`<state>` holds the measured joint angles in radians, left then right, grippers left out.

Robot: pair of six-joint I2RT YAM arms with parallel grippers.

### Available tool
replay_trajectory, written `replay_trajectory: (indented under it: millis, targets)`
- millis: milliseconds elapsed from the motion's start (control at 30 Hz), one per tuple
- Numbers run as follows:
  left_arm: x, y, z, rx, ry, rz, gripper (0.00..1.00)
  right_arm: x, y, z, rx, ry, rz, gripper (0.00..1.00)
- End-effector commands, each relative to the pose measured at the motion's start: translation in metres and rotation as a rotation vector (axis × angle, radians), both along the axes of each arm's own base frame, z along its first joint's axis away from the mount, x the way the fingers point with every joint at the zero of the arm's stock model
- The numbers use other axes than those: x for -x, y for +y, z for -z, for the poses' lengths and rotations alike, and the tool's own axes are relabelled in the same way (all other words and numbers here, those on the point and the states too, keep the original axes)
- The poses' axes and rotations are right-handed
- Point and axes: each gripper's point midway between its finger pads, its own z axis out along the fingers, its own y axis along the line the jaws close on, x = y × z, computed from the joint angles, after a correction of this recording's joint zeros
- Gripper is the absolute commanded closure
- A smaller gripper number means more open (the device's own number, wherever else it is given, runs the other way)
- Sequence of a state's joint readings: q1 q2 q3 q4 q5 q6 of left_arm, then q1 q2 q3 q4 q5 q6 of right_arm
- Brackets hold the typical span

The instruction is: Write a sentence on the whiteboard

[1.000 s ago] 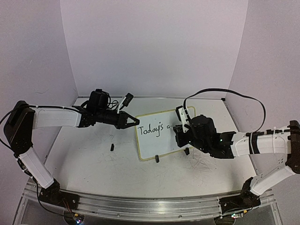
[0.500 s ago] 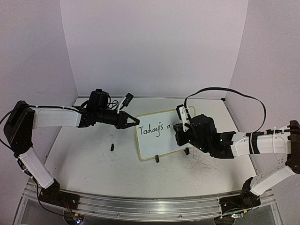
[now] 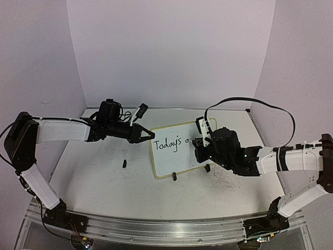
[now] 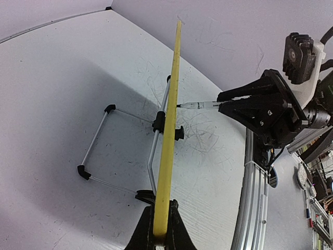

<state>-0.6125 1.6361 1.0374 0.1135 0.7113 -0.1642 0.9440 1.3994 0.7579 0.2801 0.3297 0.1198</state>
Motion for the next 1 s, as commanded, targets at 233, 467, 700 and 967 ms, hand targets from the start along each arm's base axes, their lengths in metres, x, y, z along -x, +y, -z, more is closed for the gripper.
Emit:
replay_trajectory:
  millis: [233,467,700,967]
  targets:
    - [-0.0105,0.0049,-0.0311,0.03,-0.124,-0.043,1.0,0.002,-0.0064,0.0071,0.008,0.026,0.021,1.0]
    - [-0.0106,0.005,-0.031,0.03,-0.126,-0.044,1.0,0.0015,-0.0086,0.0064,0.012,0.025,0.032,1.0]
    - [-0.011,0.0051,-0.0295,0.027,-0.124,-0.046,1.0,0.0009,-0.0103,0.0045,0.013,0.02,0.041,1.0]
    - [-0.0112,0.0054,-0.0292,0.026,-0.123,-0.048,1.0,0.0011,-0.0115,-0.0014,0.004,0.012,0.044,1.0]
